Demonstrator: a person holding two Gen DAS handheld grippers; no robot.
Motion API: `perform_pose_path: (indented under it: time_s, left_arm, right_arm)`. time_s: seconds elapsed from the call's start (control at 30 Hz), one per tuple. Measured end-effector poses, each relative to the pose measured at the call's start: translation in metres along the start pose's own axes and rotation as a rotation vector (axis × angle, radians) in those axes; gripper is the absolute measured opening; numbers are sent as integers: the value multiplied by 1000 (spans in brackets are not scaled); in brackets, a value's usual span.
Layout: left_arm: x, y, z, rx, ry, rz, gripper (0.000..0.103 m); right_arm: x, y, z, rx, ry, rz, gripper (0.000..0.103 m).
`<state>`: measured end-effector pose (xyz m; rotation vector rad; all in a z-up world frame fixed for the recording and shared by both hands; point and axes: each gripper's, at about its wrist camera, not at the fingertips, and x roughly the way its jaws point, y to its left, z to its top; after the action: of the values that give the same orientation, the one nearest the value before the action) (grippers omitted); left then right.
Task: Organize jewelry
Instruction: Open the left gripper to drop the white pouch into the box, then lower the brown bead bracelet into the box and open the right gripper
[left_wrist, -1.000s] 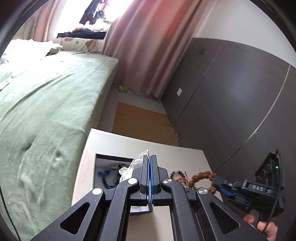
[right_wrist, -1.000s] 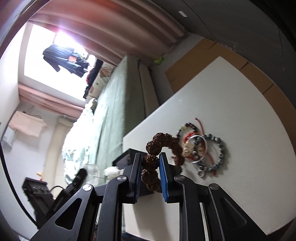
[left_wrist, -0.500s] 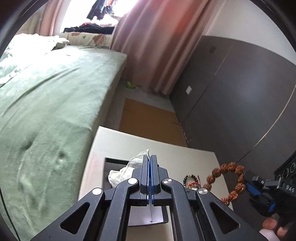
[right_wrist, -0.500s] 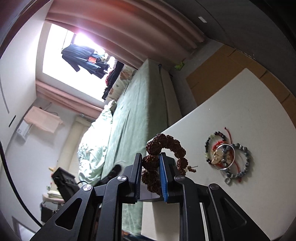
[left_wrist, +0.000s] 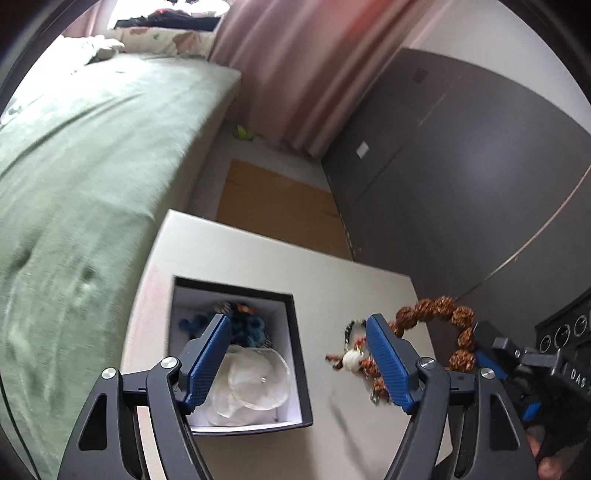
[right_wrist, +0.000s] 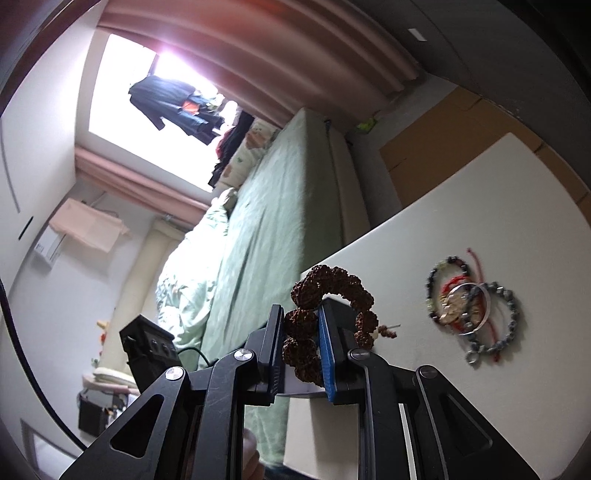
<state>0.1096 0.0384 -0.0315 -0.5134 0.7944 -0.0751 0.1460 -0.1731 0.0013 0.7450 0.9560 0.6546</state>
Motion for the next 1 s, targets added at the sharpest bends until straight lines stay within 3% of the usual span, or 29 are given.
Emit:
perform_pose_path:
  time_s: [0.3,0.47,0.77,0.83,0.9,1.0]
  left_arm:
    - [-33,41,10,-135,-85,43,76]
    - [-47,57,12,-175,-112,46,76]
    - [-60,71,17,-198,-135,58,76]
    - [-59,71,18,-202,-132,58,76]
    - [-57,72,18,-202,-130,57,76]
    - [-57,70,18,-196,-127,52,76]
  right_arm:
    - [15,43,-11,-90,3,198,20]
    - [41,57,-20,-115,34,221,20]
    - [88,56,-34,-119,139,173,20]
    - [97,51,-34,-126,162,114,20]
    - [104,38,-32,-111,173,3,22]
    - [104,18,-23,-58,174,-62,42]
